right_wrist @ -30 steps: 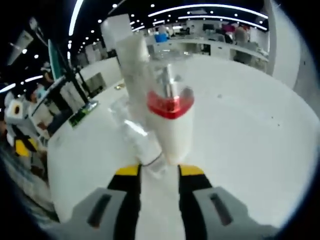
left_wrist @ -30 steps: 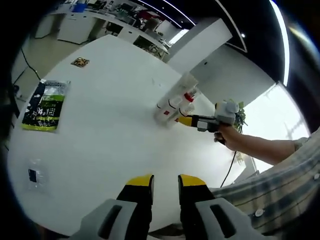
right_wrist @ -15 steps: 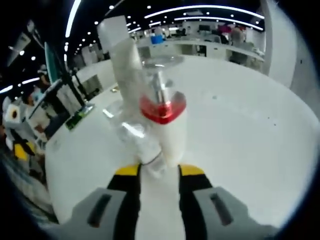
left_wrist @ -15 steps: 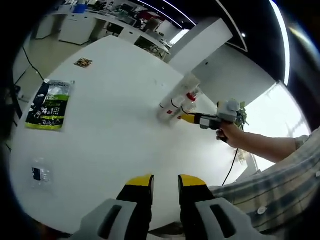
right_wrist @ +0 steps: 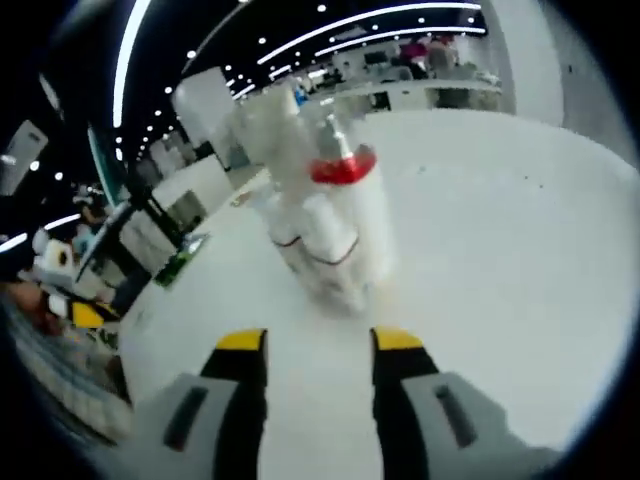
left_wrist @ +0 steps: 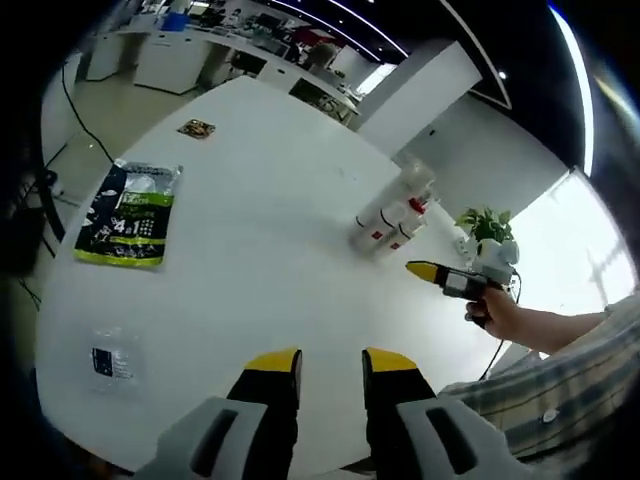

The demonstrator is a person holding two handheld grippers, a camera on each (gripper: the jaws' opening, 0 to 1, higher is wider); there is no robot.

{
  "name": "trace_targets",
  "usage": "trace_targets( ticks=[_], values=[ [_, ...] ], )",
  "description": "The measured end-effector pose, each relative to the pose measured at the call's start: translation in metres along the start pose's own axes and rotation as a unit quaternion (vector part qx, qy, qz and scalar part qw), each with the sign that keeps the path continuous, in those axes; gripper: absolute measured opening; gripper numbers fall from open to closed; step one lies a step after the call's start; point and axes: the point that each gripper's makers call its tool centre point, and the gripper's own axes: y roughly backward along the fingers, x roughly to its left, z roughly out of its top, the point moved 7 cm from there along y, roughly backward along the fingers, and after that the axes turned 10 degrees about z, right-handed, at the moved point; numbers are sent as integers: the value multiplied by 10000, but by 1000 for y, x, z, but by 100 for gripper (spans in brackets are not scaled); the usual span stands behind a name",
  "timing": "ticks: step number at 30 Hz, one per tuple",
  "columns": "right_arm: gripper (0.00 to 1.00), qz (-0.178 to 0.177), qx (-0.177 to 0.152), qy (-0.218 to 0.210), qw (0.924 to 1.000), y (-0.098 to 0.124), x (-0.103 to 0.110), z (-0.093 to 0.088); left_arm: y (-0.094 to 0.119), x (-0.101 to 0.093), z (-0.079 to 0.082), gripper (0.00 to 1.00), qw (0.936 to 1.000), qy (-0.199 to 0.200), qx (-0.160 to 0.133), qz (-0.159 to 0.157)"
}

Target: Arrange the skincare products in the storage area until every visible bottle or jar stands upright without overlapping.

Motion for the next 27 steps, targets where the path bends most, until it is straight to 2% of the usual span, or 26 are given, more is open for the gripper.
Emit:
trace_targets(
  ticks=[2,6,8,10,11,13,16,20,25,27],
  values=[
    [43,204,-215,-66,9995,7,8,-3,-2,10,7,27,9986,-425,-81,290],
    [52,408,-545,193,9975,21,22,-3,-5,23,14,35,9963,-646,-122,550],
    [55,466,-670,76,9966,27,27,-4,-9,29,17,38,9961,-611,-104,623],
    [62,509,-903,-221,9944,34,34,-5,-13,35,24,44,9955,-603,-106,722],
    [66,508,-957,-306,9936,36,35,-6,-15,39,28,47,9933,-764,-114,861],
    [72,451,-1012,-341,9933,40,38,-10,-20,44,36,51,9905,-965,-100,973],
    [76,375,-1044,-309,9933,44,44,-15,-25,49,48,54,9876,-1182,-176,1014],
    [83,271,-1125,-380,9926,48,51,-21,-31,61,64,62,9772,-1679,-197,1282],
    [88,213,-1223,-471,9911,53,62,-28,-37,80,79,69,9731,-1603,-337,1621],
    [90,240,-1209,-511,9911,55,68,-31,-40,87,82,72,9703,-1582,-303,1805]
  ],
)
